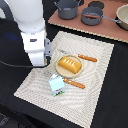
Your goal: Interact with the objects in diverse but meaningful ways.
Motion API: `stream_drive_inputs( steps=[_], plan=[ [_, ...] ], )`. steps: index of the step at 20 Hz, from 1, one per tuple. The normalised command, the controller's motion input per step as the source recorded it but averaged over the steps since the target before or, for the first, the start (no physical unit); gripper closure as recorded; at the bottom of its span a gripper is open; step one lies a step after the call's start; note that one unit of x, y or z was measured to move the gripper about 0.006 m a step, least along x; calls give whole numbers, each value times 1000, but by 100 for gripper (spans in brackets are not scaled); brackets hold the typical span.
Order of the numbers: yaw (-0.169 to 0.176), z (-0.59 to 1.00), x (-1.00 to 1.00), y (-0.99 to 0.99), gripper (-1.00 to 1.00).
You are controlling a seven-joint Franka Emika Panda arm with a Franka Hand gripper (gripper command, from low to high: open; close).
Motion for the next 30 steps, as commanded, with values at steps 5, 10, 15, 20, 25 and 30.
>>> stream_drive_inputs(
  steps=[5,10,15,20,25,30],
  plan=[
    [31,-114,27,0,-100],
    [15,768,11,0,-100],
    [-21,996,110,-65,-100],
    [-97,1000,228,-313,-100],
    [-118,911,651,-349,-100],
    [-146,697,735,-217,-100]
  ],
)
